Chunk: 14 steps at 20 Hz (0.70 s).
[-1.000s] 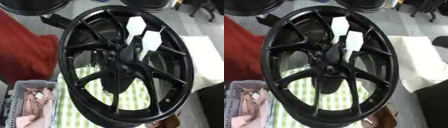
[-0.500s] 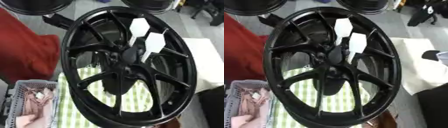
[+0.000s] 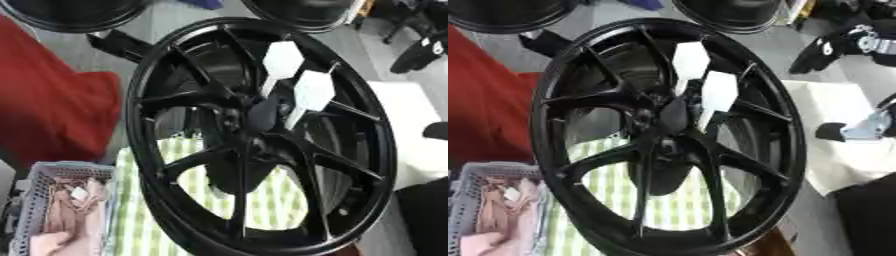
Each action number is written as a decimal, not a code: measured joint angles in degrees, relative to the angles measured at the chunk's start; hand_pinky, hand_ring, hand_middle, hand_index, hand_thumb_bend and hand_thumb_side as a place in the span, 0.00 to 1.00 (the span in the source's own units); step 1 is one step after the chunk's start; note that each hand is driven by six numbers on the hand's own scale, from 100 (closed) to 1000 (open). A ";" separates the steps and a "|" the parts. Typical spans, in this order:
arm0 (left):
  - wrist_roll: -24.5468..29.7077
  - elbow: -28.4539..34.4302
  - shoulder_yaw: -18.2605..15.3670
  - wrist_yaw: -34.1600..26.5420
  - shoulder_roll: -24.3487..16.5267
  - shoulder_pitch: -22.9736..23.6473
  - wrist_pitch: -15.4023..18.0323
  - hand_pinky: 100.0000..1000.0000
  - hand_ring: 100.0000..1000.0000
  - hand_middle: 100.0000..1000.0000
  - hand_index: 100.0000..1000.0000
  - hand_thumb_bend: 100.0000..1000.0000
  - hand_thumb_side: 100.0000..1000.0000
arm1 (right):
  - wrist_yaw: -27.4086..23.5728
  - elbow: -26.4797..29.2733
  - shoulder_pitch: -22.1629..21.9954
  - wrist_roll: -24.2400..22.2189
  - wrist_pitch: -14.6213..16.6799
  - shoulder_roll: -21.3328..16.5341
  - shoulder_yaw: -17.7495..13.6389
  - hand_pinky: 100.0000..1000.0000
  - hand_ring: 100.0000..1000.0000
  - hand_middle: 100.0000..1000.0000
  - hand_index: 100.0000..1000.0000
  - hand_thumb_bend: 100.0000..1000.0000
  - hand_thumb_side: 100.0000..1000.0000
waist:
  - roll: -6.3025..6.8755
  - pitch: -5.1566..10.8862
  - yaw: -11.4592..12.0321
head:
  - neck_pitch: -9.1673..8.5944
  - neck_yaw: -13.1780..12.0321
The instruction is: Pull the pin out of the wheel hub.
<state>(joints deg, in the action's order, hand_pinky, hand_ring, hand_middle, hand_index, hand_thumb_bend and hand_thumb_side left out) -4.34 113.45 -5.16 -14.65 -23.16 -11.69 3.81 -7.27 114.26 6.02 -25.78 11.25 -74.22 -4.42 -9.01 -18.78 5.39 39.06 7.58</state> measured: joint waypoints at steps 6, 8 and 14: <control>0.14 0.00 0.06 -0.06 0.01 -0.37 -0.12 1.00 0.64 0.60 0.83 0.00 0.64 | 0.74 0.00 -0.01 2.82 -1.17 0.79 1.66 0.73 0.79 0.76 0.81 0.43 0.17 | -0.14 -0.32 0.48 | -0.42 0.22; 0.25 0.00 0.23 -0.16 0.01 -0.49 -0.19 1.00 0.64 0.60 0.83 0.00 0.65 | 0.63 0.00 0.01 4.12 -1.86 0.93 2.16 0.72 0.79 0.76 0.81 0.42 0.16 | -0.22 -0.35 0.80 | -0.48 0.39; 0.42 0.00 0.35 -0.36 0.43 -0.98 -0.13 1.00 0.64 0.60 0.83 0.00 0.64 | 0.57 0.00 0.53 7.95 -4.55 1.53 4.10 0.71 0.78 0.76 0.81 0.45 0.18 | -0.29 -0.57 2.13 | -1.02 1.39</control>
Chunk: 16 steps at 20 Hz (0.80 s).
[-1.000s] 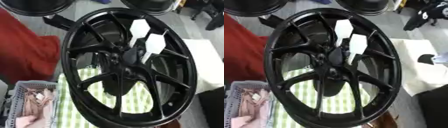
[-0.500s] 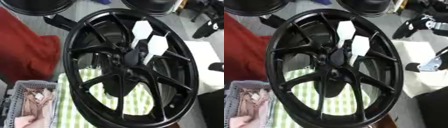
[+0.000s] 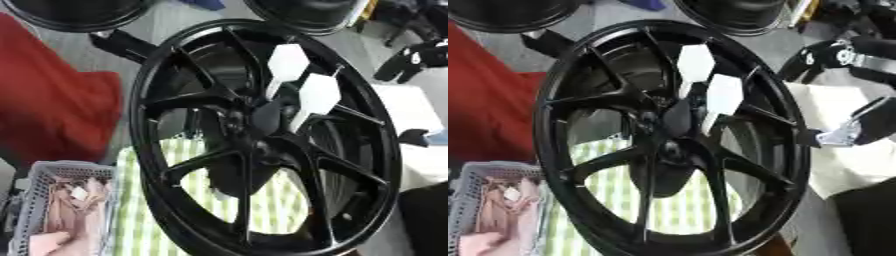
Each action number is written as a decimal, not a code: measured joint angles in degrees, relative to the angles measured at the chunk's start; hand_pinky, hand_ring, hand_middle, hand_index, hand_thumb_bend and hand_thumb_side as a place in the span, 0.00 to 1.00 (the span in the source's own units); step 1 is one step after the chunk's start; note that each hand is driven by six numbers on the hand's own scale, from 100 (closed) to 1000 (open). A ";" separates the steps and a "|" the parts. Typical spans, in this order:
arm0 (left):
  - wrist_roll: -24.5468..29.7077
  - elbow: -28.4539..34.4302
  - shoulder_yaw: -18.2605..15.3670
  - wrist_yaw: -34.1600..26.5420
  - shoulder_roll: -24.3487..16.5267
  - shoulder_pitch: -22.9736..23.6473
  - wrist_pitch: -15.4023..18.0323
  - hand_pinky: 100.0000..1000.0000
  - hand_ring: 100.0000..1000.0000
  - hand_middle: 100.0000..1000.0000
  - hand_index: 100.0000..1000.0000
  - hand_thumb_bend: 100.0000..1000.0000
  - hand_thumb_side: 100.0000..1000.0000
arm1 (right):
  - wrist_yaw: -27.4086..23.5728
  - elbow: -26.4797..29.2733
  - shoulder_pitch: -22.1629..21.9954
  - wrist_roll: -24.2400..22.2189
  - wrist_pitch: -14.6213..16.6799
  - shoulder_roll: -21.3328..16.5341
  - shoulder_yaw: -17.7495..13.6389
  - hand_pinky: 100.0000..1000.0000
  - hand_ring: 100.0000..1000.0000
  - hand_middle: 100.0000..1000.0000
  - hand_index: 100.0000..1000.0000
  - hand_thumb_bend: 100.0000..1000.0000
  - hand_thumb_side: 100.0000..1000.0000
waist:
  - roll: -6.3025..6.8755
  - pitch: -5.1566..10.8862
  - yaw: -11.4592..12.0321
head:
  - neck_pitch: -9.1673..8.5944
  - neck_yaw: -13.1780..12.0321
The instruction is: Pull the pin out of the wheel hub.
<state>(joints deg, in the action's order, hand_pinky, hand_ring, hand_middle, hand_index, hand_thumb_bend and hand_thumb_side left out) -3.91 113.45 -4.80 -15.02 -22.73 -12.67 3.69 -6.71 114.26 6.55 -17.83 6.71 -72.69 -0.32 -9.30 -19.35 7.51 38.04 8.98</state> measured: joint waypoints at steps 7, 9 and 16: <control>0.39 0.00 0.33 -0.17 0.03 -0.46 -0.16 1.00 0.64 0.60 0.83 0.00 0.64 | -0.08 0.00 1.90 3.05 -2.93 0.41 1.79 0.68 0.78 0.73 0.80 0.47 0.18 | -0.02 -0.05 0.82 | -0.96 0.95; 0.46 0.00 0.35 -0.26 0.03 -0.49 -0.21 1.00 0.64 0.60 0.83 0.00 0.64 | -0.46 0.00 2.44 3.64 -3.64 0.41 1.81 0.67 0.77 0.73 0.80 0.47 0.18 | -0.12 -0.07 1.10 | -1.09 1.12; 0.71 0.00 0.37 -0.48 0.04 -1.02 -0.29 1.00 0.64 0.60 0.83 0.00 0.64 | -3.25 -0.01 4.19 5.41 -6.04 0.84 1.76 0.63 0.76 0.72 0.80 0.45 0.18 | -0.68 -0.25 2.19 | -1.96 1.37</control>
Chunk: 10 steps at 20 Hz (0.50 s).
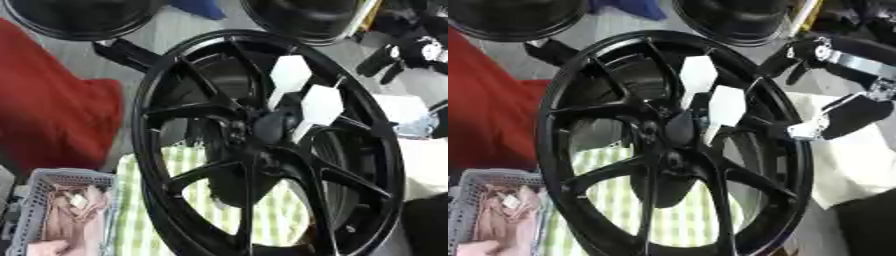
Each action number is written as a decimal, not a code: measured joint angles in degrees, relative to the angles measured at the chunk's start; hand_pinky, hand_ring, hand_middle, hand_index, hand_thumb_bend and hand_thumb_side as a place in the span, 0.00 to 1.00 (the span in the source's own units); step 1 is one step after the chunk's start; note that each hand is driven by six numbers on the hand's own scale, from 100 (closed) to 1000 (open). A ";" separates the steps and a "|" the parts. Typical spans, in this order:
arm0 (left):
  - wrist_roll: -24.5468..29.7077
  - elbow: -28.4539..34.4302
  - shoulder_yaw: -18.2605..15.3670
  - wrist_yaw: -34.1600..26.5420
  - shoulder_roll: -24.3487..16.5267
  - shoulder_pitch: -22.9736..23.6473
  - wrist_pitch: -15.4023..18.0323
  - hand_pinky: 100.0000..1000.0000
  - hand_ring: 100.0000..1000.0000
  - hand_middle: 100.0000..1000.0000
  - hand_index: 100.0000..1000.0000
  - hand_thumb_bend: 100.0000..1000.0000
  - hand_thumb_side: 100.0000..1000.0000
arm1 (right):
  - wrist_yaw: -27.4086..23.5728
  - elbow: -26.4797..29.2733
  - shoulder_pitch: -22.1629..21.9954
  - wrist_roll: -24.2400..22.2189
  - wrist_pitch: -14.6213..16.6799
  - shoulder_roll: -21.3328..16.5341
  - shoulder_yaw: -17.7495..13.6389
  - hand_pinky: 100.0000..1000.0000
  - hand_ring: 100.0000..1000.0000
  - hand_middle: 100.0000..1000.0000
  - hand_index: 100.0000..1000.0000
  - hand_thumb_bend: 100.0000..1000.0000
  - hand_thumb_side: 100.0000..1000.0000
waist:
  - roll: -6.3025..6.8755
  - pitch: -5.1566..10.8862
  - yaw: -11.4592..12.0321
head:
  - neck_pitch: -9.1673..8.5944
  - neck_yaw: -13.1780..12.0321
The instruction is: Pull the pin out of the wheel hub.
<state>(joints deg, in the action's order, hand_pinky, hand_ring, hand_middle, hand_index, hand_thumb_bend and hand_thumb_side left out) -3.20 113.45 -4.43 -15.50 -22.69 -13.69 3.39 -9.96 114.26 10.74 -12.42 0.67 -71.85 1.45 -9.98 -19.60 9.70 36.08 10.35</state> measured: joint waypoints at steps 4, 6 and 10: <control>0.11 0.00 0.02 -0.07 0.03 -0.05 -0.07 1.00 0.64 0.60 0.83 0.00 0.64 | -1.30 0.00 0.43 0.97 -1.35 0.18 0.39 0.61 0.76 0.71 0.79 0.45 0.18 | -0.12 -0.08 0.42 | 0.00 0.44; 0.15 0.00 0.04 -0.08 0.04 -0.18 -0.11 1.00 0.63 0.60 0.83 0.00 0.64 | -1.79 0.00 0.83 1.33 -1.81 0.55 0.81 0.60 0.76 0.71 0.79 0.46 0.17 | -0.25 -0.14 0.57 | 0.02 0.70; 0.25 0.00 0.26 -0.10 0.44 -0.41 -0.21 1.00 0.63 0.60 0.83 0.00 0.64 | -3.52 0.00 0.88 1.37 -2.24 1.02 1.81 0.58 0.76 0.71 0.79 0.47 0.17 | -0.44 -0.18 0.68 | 0.14 1.04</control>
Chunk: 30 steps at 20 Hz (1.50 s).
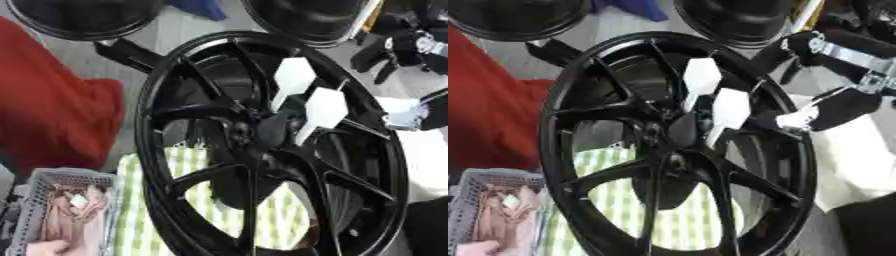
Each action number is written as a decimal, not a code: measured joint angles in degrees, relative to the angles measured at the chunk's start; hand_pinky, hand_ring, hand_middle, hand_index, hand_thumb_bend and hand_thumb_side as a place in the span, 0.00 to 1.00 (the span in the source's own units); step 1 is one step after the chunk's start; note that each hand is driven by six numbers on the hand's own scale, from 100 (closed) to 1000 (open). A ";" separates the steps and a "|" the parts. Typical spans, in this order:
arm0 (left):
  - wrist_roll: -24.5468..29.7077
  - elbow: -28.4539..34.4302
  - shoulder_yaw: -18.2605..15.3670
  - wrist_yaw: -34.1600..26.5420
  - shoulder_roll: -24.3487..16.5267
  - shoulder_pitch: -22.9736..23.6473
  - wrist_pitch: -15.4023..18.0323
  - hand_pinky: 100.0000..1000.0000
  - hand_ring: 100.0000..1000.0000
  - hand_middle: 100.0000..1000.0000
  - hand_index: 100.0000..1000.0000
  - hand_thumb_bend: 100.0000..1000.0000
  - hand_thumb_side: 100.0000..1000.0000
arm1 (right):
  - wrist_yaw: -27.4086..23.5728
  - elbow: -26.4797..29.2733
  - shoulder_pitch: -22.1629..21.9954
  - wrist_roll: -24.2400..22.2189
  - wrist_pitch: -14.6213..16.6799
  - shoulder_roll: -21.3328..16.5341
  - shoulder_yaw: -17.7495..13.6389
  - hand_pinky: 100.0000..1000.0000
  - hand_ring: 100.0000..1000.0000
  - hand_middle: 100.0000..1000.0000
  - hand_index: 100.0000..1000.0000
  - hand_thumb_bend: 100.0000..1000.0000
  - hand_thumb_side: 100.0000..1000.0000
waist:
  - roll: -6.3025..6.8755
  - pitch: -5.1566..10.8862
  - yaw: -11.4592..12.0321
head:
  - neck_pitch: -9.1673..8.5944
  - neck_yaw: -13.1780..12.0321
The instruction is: Pull the pin out of the wheel hub.
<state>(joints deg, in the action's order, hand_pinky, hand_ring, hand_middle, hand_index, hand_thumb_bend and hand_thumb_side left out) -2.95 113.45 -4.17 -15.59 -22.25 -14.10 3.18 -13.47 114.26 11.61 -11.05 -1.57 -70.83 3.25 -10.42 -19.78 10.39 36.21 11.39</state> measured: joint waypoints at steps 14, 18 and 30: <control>0.07 0.00 0.08 -0.04 0.07 -0.11 -0.32 1.00 0.63 0.60 0.83 0.00 0.65 | -2.28 0.00 1.50 0.11 -1.19 1.04 2.08 0.60 0.81 0.74 0.80 0.51 0.18 | -0.24 -0.58 0.44 | 0.44 0.80; 0.14 0.00 0.12 -0.02 0.08 -0.11 -0.41 1.00 0.63 0.59 0.83 0.00 0.65 | -0.28 0.00 1.99 1.25 -1.64 1.25 2.03 0.62 0.84 0.74 0.81 0.51 0.18 | -0.34 -0.80 0.48 | 0.44 0.80; 0.34 0.00 0.43 0.53 0.13 -0.12 -0.64 1.00 0.63 0.59 0.83 0.00 0.66 | 2.81 0.00 2.32 3.60 -2.37 2.64 2.19 0.59 0.82 0.72 0.80 0.50 0.19 | -0.79 -2.31 0.99 | 0.41 0.68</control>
<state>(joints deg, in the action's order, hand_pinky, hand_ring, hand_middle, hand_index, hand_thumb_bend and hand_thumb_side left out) -2.61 113.45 -3.74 -15.07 -22.12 -14.22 2.54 -10.66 114.26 13.93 -7.45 -3.94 -68.19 5.44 -11.21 -22.09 11.37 36.63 12.08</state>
